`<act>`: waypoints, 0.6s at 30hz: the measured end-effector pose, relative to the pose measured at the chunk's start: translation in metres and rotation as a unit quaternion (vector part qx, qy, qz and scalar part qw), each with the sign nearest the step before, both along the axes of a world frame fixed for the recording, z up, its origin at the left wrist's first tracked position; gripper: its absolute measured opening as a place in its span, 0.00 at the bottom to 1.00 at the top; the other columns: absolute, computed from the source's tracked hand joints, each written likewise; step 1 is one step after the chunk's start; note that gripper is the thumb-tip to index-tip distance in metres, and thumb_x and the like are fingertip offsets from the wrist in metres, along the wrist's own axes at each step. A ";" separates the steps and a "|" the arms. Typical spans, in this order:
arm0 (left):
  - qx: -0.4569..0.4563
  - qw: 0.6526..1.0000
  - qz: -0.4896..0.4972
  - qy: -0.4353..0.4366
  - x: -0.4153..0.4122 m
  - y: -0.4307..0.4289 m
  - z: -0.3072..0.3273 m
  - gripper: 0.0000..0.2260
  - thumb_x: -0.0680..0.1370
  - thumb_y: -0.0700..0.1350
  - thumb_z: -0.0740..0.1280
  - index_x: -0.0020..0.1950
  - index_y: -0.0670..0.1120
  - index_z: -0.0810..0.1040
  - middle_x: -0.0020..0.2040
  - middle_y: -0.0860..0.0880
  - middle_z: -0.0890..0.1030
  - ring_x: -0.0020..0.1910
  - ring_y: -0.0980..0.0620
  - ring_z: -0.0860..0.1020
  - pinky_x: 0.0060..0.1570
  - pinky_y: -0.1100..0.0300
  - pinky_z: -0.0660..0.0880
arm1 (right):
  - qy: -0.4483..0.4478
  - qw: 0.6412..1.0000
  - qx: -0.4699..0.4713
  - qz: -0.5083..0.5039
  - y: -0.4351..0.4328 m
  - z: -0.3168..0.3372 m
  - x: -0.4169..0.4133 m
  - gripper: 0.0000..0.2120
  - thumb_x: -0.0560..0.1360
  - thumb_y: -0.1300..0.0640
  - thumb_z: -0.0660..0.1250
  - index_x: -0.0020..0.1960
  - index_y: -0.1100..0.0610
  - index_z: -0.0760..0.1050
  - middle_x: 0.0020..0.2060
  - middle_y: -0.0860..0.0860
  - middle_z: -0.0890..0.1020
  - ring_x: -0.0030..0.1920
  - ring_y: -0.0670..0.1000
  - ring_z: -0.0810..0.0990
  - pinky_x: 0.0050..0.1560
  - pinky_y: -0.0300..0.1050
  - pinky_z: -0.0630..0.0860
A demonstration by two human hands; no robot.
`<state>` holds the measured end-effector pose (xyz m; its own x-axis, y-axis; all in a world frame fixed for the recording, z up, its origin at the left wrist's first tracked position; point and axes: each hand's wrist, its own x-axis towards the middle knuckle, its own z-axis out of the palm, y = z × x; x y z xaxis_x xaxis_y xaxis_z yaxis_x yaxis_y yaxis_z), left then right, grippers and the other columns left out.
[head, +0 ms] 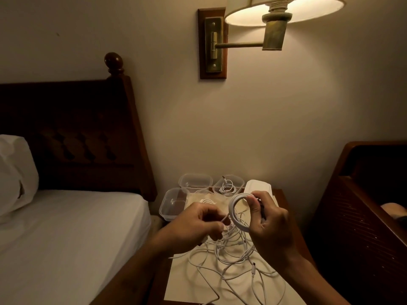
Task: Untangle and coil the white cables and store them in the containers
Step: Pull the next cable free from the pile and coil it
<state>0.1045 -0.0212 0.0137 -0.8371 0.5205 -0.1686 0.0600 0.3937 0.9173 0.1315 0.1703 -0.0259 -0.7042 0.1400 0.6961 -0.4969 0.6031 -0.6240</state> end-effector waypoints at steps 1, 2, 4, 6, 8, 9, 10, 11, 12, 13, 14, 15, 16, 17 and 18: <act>-0.034 0.999 0.001 0.025 -0.001 -0.002 0.001 0.08 0.82 0.36 0.65 0.56 0.46 0.81 0.49 0.48 0.85 0.46 0.53 0.84 0.49 0.61 0.81 | 0.007 1.000 0.006 -0.008 -0.001 -0.002 -0.002 0.05 0.80 0.60 0.63 0.51 0.59 0.77 0.33 0.42 0.77 0.34 0.38 0.78 0.27 0.23 0.65; -0.063 0.997 0.002 0.045 -0.002 -0.004 0.003 0.09 0.81 0.35 0.66 0.56 0.47 0.82 0.50 0.48 0.85 0.48 0.53 0.85 0.50 0.61 0.81 | 0.013 1.000 0.013 -0.015 -0.001 -0.004 -0.003 0.05 0.80 0.60 0.63 0.52 0.60 0.78 0.33 0.43 0.77 0.34 0.38 0.78 0.27 0.24 0.65; -0.092 0.993 0.018 0.068 -0.005 -0.007 0.006 0.08 0.80 0.35 0.68 0.56 0.45 0.84 0.47 0.48 0.86 0.45 0.55 0.85 0.47 0.62 0.82 | 0.022 0.999 0.024 -0.026 -0.003 -0.007 -0.006 0.07 0.81 0.60 0.63 0.53 0.60 0.78 0.32 0.44 0.76 0.33 0.37 0.77 0.27 0.24 0.65; -0.110 0.990 0.033 0.079 -0.008 -0.010 0.012 0.07 0.80 0.36 0.70 0.55 0.44 0.85 0.42 0.52 0.85 0.40 0.61 0.83 0.41 0.66 0.79 | 0.028 0.999 0.029 -0.033 -0.004 -0.010 -0.007 0.08 0.82 0.58 0.61 0.53 0.61 0.78 0.33 0.43 0.76 0.33 0.36 0.77 0.28 0.23 0.65; -0.093 0.993 0.059 0.052 -0.011 -0.015 0.017 0.06 0.80 0.36 0.69 0.53 0.43 0.85 0.40 0.51 0.84 0.35 0.61 0.81 0.38 0.67 0.77 | 0.032 0.998 0.033 -0.036 -0.005 -0.011 -0.007 0.09 0.81 0.58 0.61 0.53 0.61 0.78 0.33 0.42 0.75 0.33 0.35 0.77 0.28 0.23 0.65; -0.057 0.995 0.078 0.017 -0.012 -0.016 0.019 0.06 0.80 0.35 0.68 0.53 0.40 0.84 0.39 0.49 0.84 0.34 0.59 0.81 0.36 0.65 0.77 | 0.035 0.998 0.035 -0.038 -0.004 -0.011 -0.007 0.09 0.81 0.58 0.61 0.53 0.61 0.78 0.33 0.42 0.75 0.33 0.34 0.76 0.29 0.22 0.65; -0.003 0.995 0.094 -0.033 -0.012 -0.018 0.022 0.07 0.80 0.33 0.67 0.54 0.36 0.83 0.38 0.47 0.84 0.33 0.56 0.81 0.34 0.63 0.78 | 0.038 0.998 0.037 -0.040 -0.004 -0.011 -0.006 0.08 0.81 0.59 0.61 0.52 0.61 0.78 0.33 0.42 0.74 0.32 0.33 0.76 0.29 0.22 0.64; 0.059 0.989 0.105 -0.091 -0.012 -0.019 0.023 0.07 0.80 0.31 0.65 0.56 0.32 0.82 0.38 0.45 0.84 0.33 0.54 0.81 0.32 0.62 0.79 | 0.041 0.998 0.040 -0.040 -0.003 -0.011 -0.006 0.08 0.80 0.59 0.62 0.52 0.62 0.78 0.33 0.42 0.73 0.32 0.33 0.75 0.29 0.21 0.64; 0.122 0.975 0.115 -0.148 -0.012 -0.019 0.025 0.08 0.80 0.29 0.65 0.57 0.30 0.80 0.39 0.43 0.84 0.34 0.52 0.82 0.32 0.60 0.81 | 0.043 0.997 0.044 -0.040 -0.003 -0.011 -0.007 0.08 0.80 0.60 0.62 0.52 0.62 0.78 0.33 0.41 0.73 0.32 0.32 0.75 0.29 0.21 0.63; 0.180 0.955 0.125 -0.199 -0.012 -0.020 0.025 0.09 0.79 0.28 0.64 0.58 0.29 0.79 0.41 0.41 0.84 0.36 0.49 0.83 0.33 0.59 0.82 | 0.042 0.997 0.050 -0.040 -0.003 -0.011 -0.007 0.08 0.80 0.59 0.61 0.52 0.62 0.78 0.33 0.41 0.73 0.32 0.32 0.75 0.29 0.21 0.63; 0.229 0.934 0.134 -0.240 -0.012 -0.019 0.024 0.10 0.79 0.28 0.65 0.59 0.28 0.79 0.43 0.39 0.84 0.38 0.47 0.84 0.34 0.58 0.83 | 0.039 0.997 0.056 -0.040 -0.003 -0.012 -0.007 0.09 0.80 0.58 0.61 0.52 0.62 0.78 0.33 0.41 0.73 0.31 0.32 0.74 0.28 0.21 0.63; 0.267 0.916 0.143 -0.264 -0.011 -0.017 0.022 0.10 0.78 0.28 0.65 0.59 0.28 0.79 0.45 0.37 0.83 0.40 0.45 0.85 0.35 0.58 0.83 | 0.035 0.997 0.062 -0.040 -0.004 -0.012 -0.008 0.10 0.81 0.57 0.61 0.52 0.62 0.78 0.34 0.41 0.73 0.29 0.32 0.73 0.28 0.21 0.64; 0.298 0.902 0.154 -0.272 -0.010 -0.014 0.019 0.11 0.77 0.28 0.67 0.58 0.28 0.80 0.47 0.35 0.82 0.42 0.43 0.85 0.36 0.58 0.84 | 0.032 0.996 0.066 -0.040 -0.005 -0.014 -0.009 0.09 0.81 0.57 0.61 0.52 0.61 0.77 0.34 0.42 0.73 0.29 0.32 0.72 0.28 0.22 0.64; 0.325 0.892 0.168 -0.266 -0.008 -0.009 0.016 0.11 0.75 0.29 0.68 0.57 0.28 0.81 0.49 0.33 0.82 0.44 0.42 0.85 0.38 0.58 0.84 | 0.029 0.997 0.067 -0.041 -0.005 -0.015 -0.010 0.08 0.81 0.58 0.61 0.52 0.60 0.77 0.34 0.42 0.74 0.28 0.33 0.72 0.28 0.22 0.66; 0.350 0.883 0.186 -0.249 -0.006 -0.003 0.012 0.12 0.73 0.30 0.70 0.56 0.28 0.81 0.49 0.33 0.82 0.44 0.41 0.85 0.39 0.57 0.84 | 0.026 0.997 0.064 -0.041 -0.006 -0.017 -0.012 0.06 0.82 0.59 0.63 0.52 0.59 0.77 0.35 0.43 0.75 0.29 0.34 0.73 0.28 0.24 0.68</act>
<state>0.0989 -0.0241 0.0255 -0.8848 0.3477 -0.3103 -0.4343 -0.3738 0.8196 0.1200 0.1643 -0.0433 -0.6565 0.1029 0.7472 -0.4721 0.7165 -0.5135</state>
